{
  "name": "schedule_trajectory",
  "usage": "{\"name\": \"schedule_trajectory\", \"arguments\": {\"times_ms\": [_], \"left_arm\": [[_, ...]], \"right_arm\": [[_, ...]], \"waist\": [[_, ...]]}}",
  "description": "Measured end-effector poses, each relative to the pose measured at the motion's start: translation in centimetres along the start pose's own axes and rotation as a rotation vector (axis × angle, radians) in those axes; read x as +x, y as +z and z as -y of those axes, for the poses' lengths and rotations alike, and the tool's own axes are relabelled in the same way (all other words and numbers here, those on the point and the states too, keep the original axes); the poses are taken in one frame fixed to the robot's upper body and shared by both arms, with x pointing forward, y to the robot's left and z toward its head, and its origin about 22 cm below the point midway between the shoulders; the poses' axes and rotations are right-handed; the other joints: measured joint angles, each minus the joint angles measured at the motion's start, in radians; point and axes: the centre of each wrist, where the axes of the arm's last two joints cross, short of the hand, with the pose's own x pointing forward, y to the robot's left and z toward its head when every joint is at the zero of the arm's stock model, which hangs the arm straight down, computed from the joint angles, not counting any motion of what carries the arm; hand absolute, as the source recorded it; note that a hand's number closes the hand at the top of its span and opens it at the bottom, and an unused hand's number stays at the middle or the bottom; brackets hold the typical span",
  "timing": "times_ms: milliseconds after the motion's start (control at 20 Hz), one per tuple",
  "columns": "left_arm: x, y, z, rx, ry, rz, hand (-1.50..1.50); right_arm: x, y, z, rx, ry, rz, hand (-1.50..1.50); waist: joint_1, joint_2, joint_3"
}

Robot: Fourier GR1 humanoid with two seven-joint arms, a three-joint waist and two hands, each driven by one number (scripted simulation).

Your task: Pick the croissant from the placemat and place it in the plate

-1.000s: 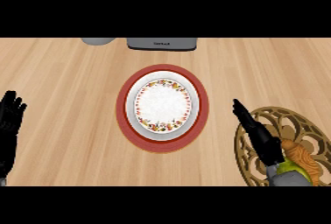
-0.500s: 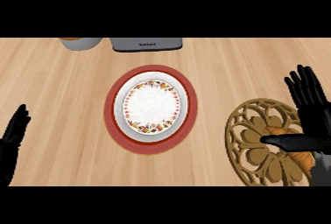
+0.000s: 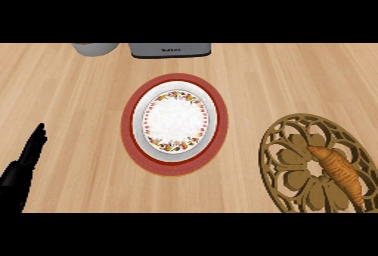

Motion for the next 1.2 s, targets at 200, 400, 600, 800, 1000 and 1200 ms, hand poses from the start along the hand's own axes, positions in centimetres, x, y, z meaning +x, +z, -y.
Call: {"name": "schedule_trajectory", "arguments": {"times_ms": [200, 400, 600, 800, 1000, 1200], "left_arm": [[0.1, -0.4, 0.0, -0.011, -0.005, 0.009, 0.0], [0.0, -0.4, 0.2, -0.024, -0.003, 0.014, 0.0], [0.1, -0.6, 0.3, -0.028, 0.0, 0.022, 0.0], [0.4, -1.0, 1.6, -0.036, -0.002, 0.03, 0.0], [0.6, -1.7, 1.5, -0.041, -0.005, 0.034, 0.0], [0.6, -2.2, 1.8, -0.044, -0.004, 0.035, 0.0]], "right_arm": [[2.8, 0.9, 2.2, 0.119, 0.121, -0.072, -1.5], [5.1, 0.8, 3.6, 0.234, 0.311, -0.178, -1.5], [7.1, -0.3, 4.2, 0.313, 0.467, -0.278, -1.5], [7.9, -1.7, 4.2, 0.366, 0.571, -0.379, -1.5], [8.0, -3.3, 3.8, 0.438, 0.653, -0.473, -1.5], [6.8, -4.8, 3.4, 0.504, 0.707, -0.56, -1.5]], "waist": [[0.011, 0.002, 0.0], [0.02, 0.005, -0.001], [0.03, 0.006, -0.001], [0.037, 0.008, 0.0], [0.046, 0.009, 0.0], [0.053, 0.011, 0.0]]}}
